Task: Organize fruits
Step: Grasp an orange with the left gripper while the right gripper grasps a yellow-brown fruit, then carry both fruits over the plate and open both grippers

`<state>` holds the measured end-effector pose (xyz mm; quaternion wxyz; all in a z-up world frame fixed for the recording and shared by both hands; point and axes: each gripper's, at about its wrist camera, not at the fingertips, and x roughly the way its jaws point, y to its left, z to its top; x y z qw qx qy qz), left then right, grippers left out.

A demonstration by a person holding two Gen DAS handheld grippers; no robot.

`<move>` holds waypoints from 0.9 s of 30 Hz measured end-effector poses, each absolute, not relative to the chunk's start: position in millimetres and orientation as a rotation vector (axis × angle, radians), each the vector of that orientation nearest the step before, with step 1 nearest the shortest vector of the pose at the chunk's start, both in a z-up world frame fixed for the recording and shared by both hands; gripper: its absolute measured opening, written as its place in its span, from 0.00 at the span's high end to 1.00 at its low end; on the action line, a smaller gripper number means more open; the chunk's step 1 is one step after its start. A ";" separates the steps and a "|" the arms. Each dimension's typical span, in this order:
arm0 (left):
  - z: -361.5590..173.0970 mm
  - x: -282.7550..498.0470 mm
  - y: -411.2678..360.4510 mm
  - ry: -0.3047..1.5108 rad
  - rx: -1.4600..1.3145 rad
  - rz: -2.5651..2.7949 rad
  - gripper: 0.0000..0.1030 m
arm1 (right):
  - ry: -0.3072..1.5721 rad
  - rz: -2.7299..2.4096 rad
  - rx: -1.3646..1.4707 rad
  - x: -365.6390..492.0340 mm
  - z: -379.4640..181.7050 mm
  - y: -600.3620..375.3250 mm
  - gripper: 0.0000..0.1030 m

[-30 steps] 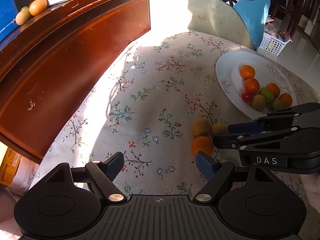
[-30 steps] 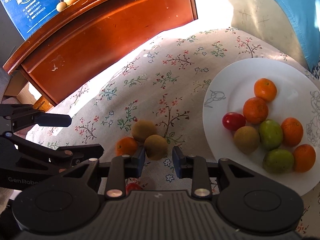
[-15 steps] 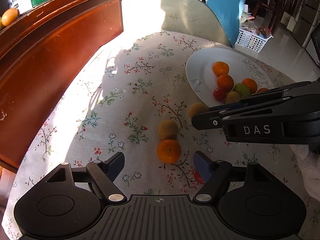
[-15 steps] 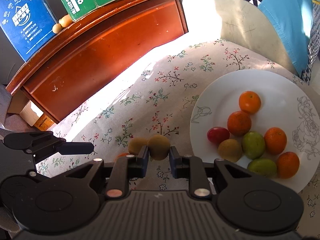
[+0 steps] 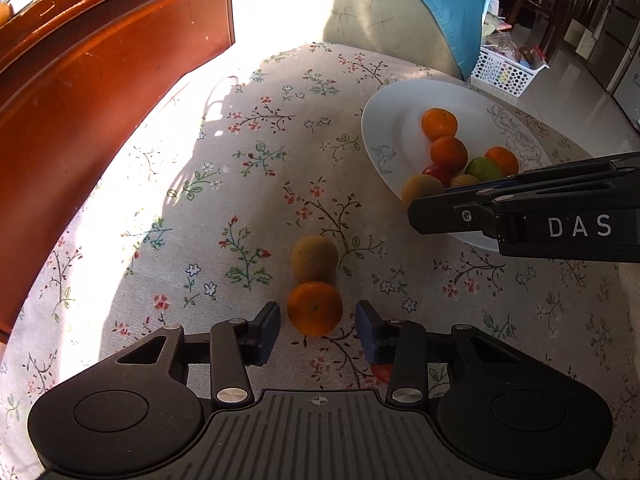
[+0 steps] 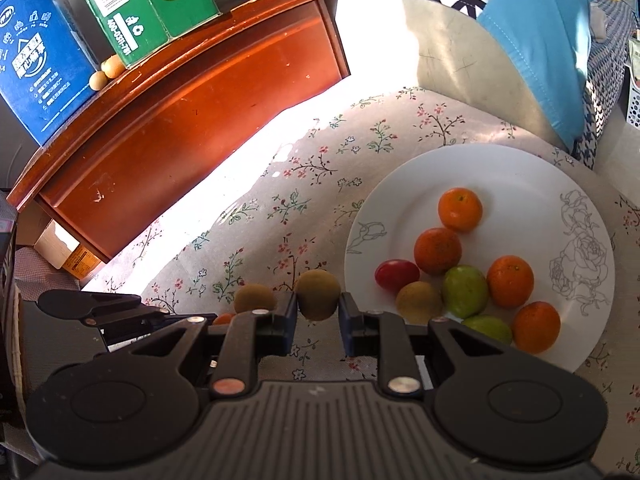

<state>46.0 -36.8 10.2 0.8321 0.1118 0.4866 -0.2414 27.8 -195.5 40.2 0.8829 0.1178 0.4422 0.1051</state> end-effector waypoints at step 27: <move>59.8 55.9 -76.4 0.876 0.134 -0.584 0.75 | 0.767 0.034 0.384 22.9 86.4 -291.8 0.78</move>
